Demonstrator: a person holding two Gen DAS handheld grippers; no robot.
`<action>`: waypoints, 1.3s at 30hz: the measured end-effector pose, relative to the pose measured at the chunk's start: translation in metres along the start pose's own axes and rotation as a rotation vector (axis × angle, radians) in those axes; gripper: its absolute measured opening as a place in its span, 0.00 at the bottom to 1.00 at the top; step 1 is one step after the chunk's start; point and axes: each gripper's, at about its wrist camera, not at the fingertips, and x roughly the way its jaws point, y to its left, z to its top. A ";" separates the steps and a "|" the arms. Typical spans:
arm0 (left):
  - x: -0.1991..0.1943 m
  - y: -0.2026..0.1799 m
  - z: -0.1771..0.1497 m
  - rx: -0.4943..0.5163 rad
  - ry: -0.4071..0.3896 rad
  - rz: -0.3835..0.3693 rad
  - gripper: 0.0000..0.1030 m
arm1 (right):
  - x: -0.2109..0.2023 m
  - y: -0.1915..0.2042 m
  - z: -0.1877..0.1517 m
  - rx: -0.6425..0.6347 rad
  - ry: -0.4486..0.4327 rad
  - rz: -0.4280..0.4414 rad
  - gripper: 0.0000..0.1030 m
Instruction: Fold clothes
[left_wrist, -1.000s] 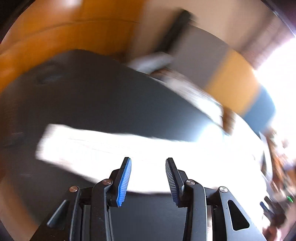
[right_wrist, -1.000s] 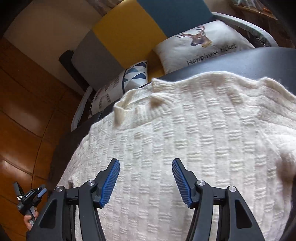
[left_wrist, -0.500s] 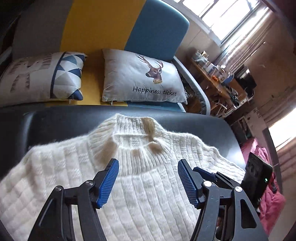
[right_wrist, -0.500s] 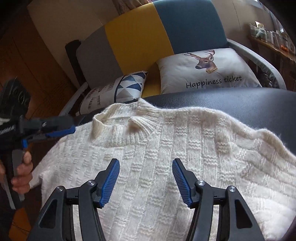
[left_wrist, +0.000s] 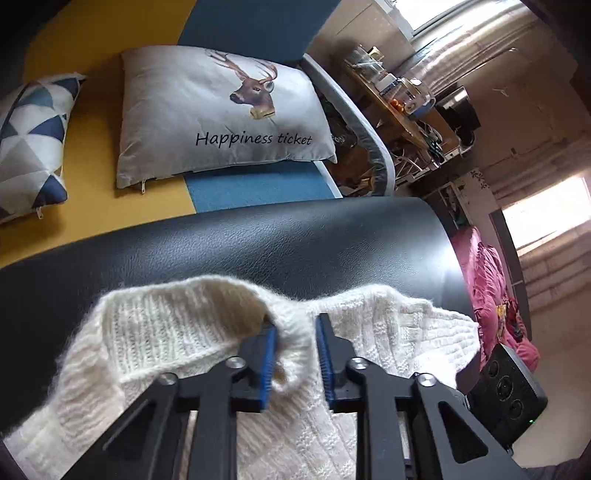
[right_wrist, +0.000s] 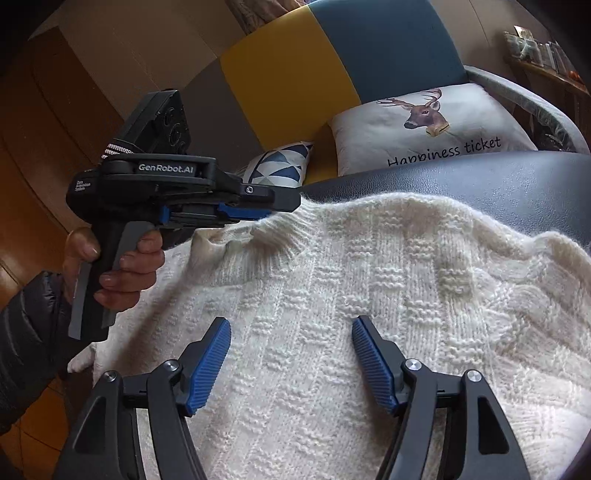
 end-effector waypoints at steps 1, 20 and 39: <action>-0.001 -0.006 0.002 0.027 -0.024 0.004 0.06 | -0.001 -0.002 0.000 0.010 -0.005 0.013 0.68; -0.075 0.005 -0.031 -0.086 -0.248 0.234 0.42 | -0.002 0.003 0.000 0.006 0.001 -0.014 0.68; -0.079 -0.006 -0.189 0.122 -0.228 0.296 0.51 | 0.172 0.067 0.114 0.252 0.523 0.527 0.74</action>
